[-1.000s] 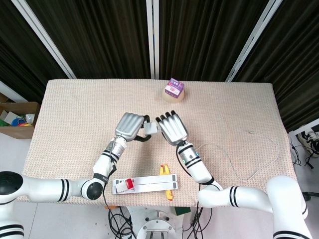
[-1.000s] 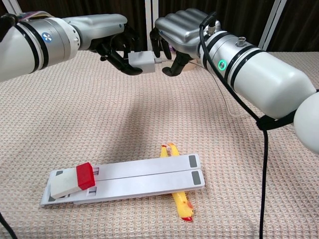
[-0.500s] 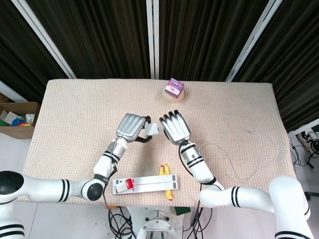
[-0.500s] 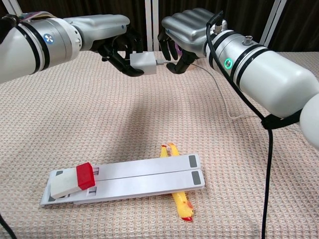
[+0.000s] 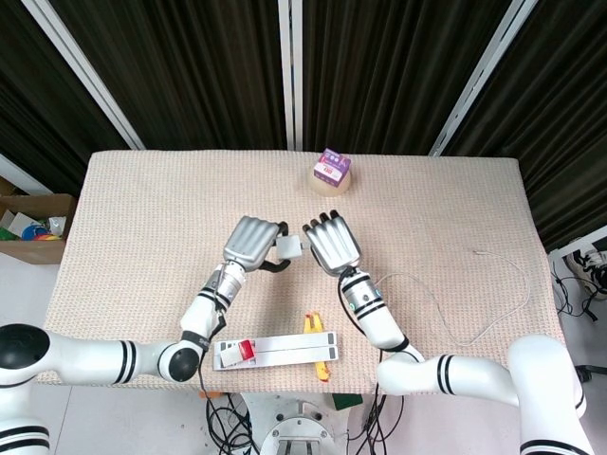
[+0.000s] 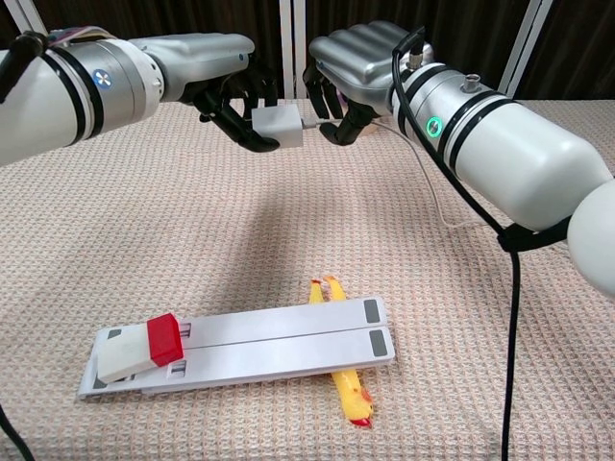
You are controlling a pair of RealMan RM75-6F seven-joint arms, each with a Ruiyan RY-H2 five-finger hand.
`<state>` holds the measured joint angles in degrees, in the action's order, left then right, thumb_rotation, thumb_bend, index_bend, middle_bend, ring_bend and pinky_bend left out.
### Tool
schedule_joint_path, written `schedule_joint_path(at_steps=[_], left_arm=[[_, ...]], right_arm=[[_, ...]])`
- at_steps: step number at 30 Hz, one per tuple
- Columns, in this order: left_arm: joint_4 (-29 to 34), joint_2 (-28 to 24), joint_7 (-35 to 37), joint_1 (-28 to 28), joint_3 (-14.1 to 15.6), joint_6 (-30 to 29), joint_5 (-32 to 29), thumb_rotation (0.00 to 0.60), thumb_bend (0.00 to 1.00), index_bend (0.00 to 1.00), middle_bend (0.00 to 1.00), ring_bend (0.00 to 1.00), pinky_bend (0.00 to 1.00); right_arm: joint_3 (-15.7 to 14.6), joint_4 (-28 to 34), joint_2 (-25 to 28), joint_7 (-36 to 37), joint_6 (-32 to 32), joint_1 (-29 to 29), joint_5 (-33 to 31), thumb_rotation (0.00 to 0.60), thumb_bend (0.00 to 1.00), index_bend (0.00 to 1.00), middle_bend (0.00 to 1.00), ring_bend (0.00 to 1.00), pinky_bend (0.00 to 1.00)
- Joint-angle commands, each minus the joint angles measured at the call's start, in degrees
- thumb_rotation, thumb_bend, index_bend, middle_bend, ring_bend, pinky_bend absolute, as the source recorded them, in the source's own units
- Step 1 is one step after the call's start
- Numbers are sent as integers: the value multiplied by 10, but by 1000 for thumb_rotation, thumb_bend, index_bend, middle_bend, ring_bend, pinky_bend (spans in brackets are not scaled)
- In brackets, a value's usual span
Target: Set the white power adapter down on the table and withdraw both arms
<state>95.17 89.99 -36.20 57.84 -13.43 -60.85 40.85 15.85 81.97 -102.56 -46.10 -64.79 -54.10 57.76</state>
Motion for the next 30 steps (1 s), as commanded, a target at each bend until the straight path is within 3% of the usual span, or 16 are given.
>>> schedule_joint_path(at_steps=[1, 8, 10, 12, 14, 18, 24, 30], left_arm=[[0, 1, 0, 1, 0, 0, 0, 456, 335, 551, 522, 768, 1000], [1, 0, 0, 1, 0, -3, 1, 455, 336, 551, 522, 768, 1000], [1, -1, 1, -1, 2, -4, 2, 455, 335, 551, 522, 768, 1000], [0, -1, 2, -2, 3, -4, 3, 454, 335, 551, 522, 767, 1000], [-2, 0, 4, -3, 4, -4, 5, 455, 335, 551, 522, 768, 1000], [-10, 5, 4, -2, 6, -3, 9, 456, 336, 551, 522, 767, 1000], [-40, 21, 12, -3, 11, 6, 14, 453, 336, 551, 519, 766, 1000], [-88, 44, 33, -4, 16, 28, 24, 461, 336, 549, 515, 759, 1000]], right_arm=[[0, -1, -2, 0, 1, -1, 0, 600, 466, 649, 573, 390, 432], [-1, 1, -2, -4, 1, -2, -4, 600, 439, 622, 554, 390, 427], [-3, 9, 2, -8, -2, 2, -7, 600, 347, 505, 509, 368, 402], [-3, 20, 6, -14, -5, 6, -16, 600, 203, 299, 399, 277, 343], [-3, 32, 11, -17, -7, 9, -24, 600, 126, 172, 305, 199, 288], [-8, 51, 19, -10, -10, 17, -26, 600, 44, 15, 176, 115, 233], [-18, 84, 41, 12, -28, 37, -7, 600, 41, 0, 60, 13, 155], [-29, 120, 75, 29, -53, 63, 17, 600, 41, 0, 22, 0, 144]])
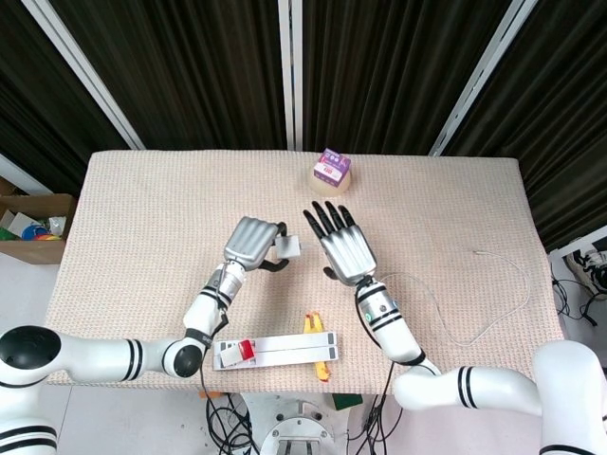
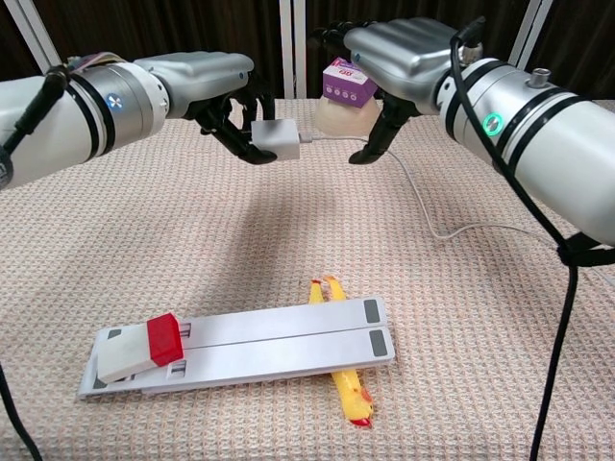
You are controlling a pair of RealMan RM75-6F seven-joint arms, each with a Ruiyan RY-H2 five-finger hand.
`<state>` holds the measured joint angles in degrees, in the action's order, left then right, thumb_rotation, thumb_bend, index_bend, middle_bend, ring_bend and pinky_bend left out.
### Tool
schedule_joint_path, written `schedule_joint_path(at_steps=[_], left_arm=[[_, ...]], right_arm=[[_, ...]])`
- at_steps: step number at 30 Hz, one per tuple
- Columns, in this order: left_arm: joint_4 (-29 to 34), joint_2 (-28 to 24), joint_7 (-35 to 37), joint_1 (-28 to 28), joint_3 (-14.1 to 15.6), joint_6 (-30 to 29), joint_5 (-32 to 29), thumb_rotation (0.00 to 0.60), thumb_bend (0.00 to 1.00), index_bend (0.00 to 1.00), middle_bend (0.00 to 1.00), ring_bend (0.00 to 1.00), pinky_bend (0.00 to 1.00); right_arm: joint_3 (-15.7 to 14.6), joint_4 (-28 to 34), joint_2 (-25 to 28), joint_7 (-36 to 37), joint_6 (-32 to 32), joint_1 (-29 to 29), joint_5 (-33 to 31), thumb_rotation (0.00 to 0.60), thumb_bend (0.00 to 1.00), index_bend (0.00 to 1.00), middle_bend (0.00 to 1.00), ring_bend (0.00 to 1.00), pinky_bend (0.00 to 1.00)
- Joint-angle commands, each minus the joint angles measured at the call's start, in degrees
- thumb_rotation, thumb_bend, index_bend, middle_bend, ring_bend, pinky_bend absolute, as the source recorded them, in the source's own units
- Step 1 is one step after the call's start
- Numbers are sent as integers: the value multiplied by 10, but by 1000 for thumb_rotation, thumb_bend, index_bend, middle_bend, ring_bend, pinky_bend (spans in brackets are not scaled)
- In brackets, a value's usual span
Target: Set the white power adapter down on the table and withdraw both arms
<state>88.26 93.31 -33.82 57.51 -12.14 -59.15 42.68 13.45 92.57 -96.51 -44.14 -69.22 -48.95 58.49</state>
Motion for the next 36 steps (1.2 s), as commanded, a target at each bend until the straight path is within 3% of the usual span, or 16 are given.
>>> schedule_joint_path(at_steps=[1, 7, 13, 16, 18, 19, 21, 25, 28, 31, 36], left_arm=[[-36, 17, 8, 1, 8, 16, 10, 467, 335, 548, 514, 758, 1000], [-126, 61, 13, 6, 18, 45, 17, 530, 334, 488, 492, 734, 983], [-194, 89, -2, 13, 32, 62, 42, 598, 323, 306, 367, 485, 877], [-199, 87, -13, 10, 32, 64, 37, 596, 315, 230, 283, 378, 727], [-187, 77, -18, 4, 31, 60, 32, 562, 313, 180, 215, 262, 500], [-178, 70, -20, 0, 31, 55, 31, 539, 313, 171, 197, 228, 433], [-151, 48, -20, -14, 33, 40, 31, 500, 312, 166, 177, 198, 364], [-75, -18, -2, -55, 41, -14, 65, 495, 291, 165, 174, 199, 361], [-11, -90, 11, -98, 60, -75, 115, 498, 286, 169, 177, 199, 360], [42, -170, 41, -150, 83, -138, 172, 499, 284, 180, 191, 198, 304], [83, -266, 92, -237, 124, -227, 242, 501, 272, 182, 191, 198, 270]], right_arm=[[-7, 23, 24, 15, -14, 18, 13, 600, 41, 0, 22, 0, 144], [-17, 65, 69, 32, -39, 50, 32, 600, 41, 0, 25, 0, 144], [-24, 94, 112, 52, -57, 81, 35, 600, 41, 0, 30, 0, 145], [-26, 97, 132, 64, -64, 98, 33, 600, 41, 0, 31, 0, 144], [-28, 97, 143, 71, -67, 107, 32, 600, 41, 0, 31, 0, 144], [-29, 96, 149, 74, -69, 112, 31, 600, 41, 0, 31, 0, 144], [-34, 94, 164, 80, -70, 123, 29, 600, 42, 0, 33, 0, 145], [-43, 93, 201, 106, -71, 146, 33, 600, 60, 0, 54, 0, 145], [-57, 99, 253, 165, -45, 165, 51, 600, 119, 0, 74, 0, 145], [-76, 101, 313, 251, -13, 187, 86, 600, 181, 0, 6, 0, 143], [-108, 83, 364, 327, -32, 230, 160, 600, 209, 0, 18, 0, 91]])
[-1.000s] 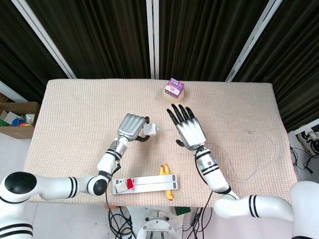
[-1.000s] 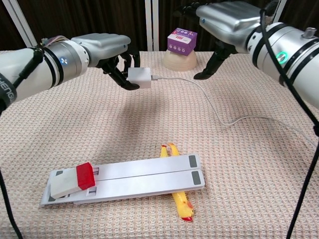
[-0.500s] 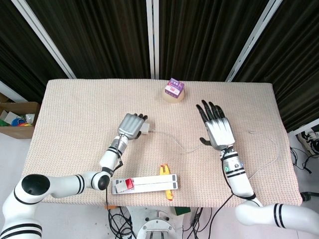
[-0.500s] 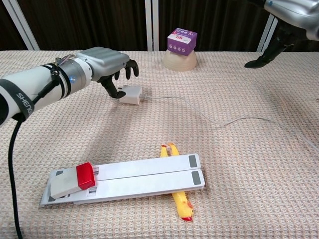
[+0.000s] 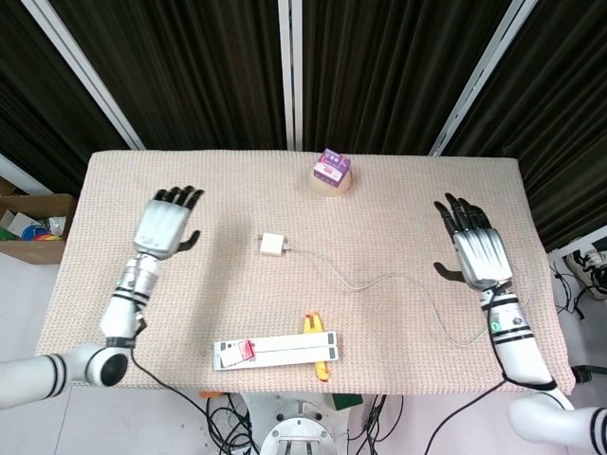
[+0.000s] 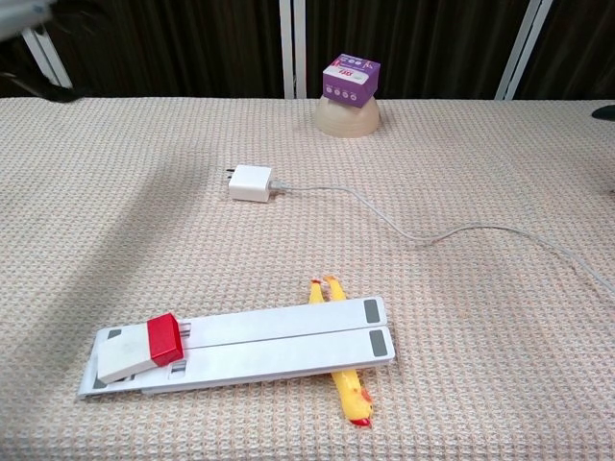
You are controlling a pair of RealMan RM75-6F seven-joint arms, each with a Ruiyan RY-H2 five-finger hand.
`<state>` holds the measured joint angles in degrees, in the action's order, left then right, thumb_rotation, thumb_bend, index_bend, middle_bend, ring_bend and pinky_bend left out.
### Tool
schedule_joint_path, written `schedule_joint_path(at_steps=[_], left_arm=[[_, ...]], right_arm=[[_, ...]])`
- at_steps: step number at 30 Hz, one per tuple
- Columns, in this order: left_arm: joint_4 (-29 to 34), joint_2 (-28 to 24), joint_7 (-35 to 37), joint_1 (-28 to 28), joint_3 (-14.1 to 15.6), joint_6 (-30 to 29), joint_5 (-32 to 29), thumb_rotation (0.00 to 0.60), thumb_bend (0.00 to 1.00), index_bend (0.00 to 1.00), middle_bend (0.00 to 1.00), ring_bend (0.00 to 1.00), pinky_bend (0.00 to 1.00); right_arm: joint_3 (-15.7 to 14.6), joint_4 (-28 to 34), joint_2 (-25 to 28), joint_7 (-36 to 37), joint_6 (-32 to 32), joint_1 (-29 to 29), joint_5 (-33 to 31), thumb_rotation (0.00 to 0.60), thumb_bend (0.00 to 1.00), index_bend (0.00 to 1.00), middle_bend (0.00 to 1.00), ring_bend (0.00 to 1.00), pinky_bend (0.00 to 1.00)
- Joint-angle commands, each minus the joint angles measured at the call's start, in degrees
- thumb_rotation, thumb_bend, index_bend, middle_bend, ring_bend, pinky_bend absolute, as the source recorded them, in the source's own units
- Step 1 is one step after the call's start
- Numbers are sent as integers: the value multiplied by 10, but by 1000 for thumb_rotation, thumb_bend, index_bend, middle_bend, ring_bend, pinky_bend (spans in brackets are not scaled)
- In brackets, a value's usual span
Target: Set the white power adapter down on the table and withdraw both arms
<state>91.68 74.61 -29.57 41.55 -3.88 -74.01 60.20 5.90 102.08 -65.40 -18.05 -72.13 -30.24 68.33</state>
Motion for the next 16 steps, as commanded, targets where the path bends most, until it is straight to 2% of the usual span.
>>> schedule_joint_path(at_steps=[1, 5, 8, 11, 16], left_arm=[[53, -94, 62, -95, 51, -95, 80, 502, 270, 182, 191, 198, 271], [63, -148, 126, -183, 96, -169, 133, 515, 268, 183, 192, 198, 266], [61, -166, 158, -247, 128, -223, 170, 559, 269, 185, 192, 198, 262], [46, -155, 172, -307, 150, -276, 199, 582, 268, 185, 192, 198, 262], [20, -122, 207, -384, 167, -331, 232, 589, 268, 185, 192, 198, 261]], right_arm=[[-38, -17, 59, 78, -12, 53, 72, 600, 213, 0, 18, 0, 87], [-63, -52, 78, 143, -72, 111, 116, 600, 226, 0, 18, 0, 82], [-78, -81, 76, 178, -130, 160, 140, 600, 227, 0, 18, 0, 76], [-91, -103, 67, 208, -177, 205, 153, 600, 228, 0, 22, 0, 70], [-95, -134, 45, 236, -229, 250, 174, 600, 236, 0, 35, 0, 65]])
